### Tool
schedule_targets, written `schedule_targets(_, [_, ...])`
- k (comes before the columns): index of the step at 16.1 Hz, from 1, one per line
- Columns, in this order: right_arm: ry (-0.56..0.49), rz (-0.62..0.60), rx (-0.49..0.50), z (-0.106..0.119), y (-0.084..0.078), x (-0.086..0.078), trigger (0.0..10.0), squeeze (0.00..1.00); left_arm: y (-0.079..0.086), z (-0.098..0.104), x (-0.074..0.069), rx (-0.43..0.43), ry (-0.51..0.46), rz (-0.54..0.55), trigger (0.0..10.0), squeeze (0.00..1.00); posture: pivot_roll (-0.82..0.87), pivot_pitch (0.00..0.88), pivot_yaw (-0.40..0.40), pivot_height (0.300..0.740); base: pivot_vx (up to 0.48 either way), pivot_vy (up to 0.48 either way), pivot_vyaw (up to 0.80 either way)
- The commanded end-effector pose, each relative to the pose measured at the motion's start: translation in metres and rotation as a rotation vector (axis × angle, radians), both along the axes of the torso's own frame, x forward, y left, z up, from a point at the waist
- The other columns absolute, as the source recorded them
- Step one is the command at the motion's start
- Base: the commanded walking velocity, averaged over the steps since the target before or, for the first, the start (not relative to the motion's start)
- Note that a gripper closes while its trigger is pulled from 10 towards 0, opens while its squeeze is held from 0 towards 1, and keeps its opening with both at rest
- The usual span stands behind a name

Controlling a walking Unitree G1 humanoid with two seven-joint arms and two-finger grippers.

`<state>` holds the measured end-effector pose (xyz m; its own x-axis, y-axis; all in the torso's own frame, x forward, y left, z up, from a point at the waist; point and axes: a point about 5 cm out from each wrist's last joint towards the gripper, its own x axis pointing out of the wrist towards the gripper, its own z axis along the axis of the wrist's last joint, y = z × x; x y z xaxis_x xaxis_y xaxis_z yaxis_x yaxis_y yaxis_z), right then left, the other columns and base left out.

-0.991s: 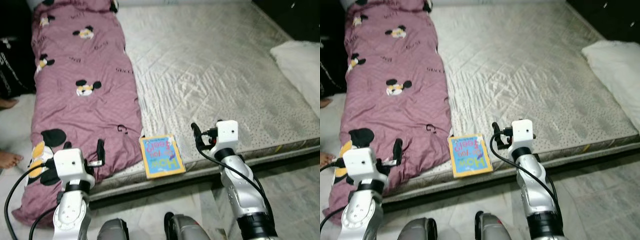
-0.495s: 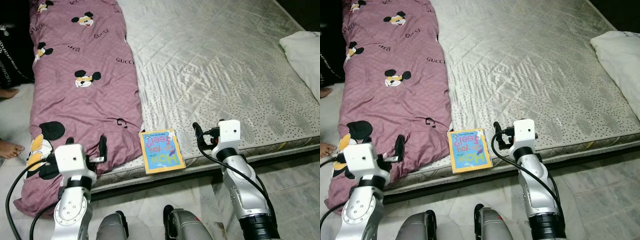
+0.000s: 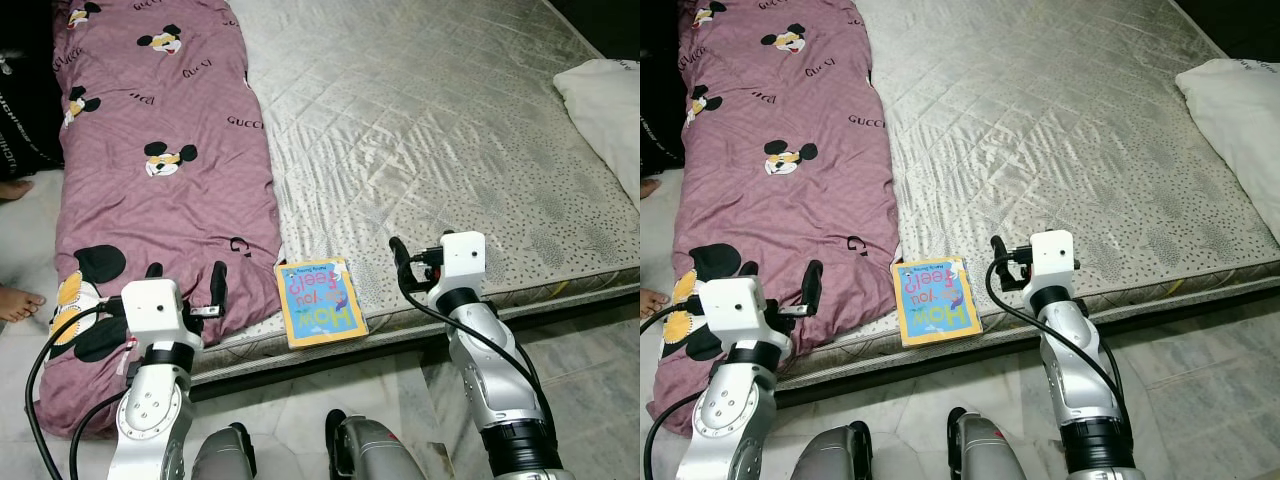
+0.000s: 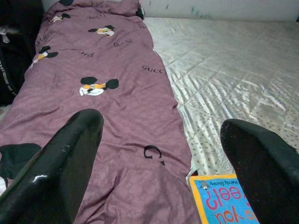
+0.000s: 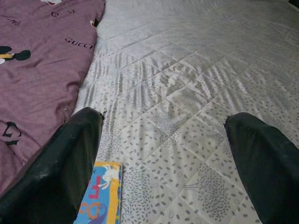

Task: Clean up the room

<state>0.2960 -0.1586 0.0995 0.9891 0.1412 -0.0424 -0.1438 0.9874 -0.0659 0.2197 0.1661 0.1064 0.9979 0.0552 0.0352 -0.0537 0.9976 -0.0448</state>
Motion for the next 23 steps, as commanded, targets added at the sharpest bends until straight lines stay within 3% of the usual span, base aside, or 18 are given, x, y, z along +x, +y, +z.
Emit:
schedule_targets(1, [0.013,-0.015,-0.002,-0.002,-0.003,-0.001,10.0,0.00,0.002,-0.006,-0.002,0.006,0.033,0.016,10.0,0.00,-0.02,0.226,-0.033,0.740,0.000,0.000,0.00])
schedule_targets(7, [0.015,0.004,-0.004,-0.003,0.000,-0.002,10.0,0.00,0.004,-0.008,-0.004,-0.006,0.042,0.033,10.0,0.00,-0.02,0.231,-0.032,0.740,0.000,0.000,0.00])
schedule_targets(18, [0.015,0.037,0.006,-0.003,0.006,-0.001,10.0,0.00,0.004,-0.009,-0.004,-0.006,0.049,0.045,10.0,0.00,-0.02,0.228,-0.035,0.625,0.000,0.000,0.00])
schedule_targets(23, [0.012,0.048,-0.001,-0.002,0.007,0.002,10.0,0.00,0.004,-0.008,-0.002,-0.008,0.041,0.058,10.0,0.00,-0.02,0.220,-0.037,0.620,0.000,0.000,0.00])
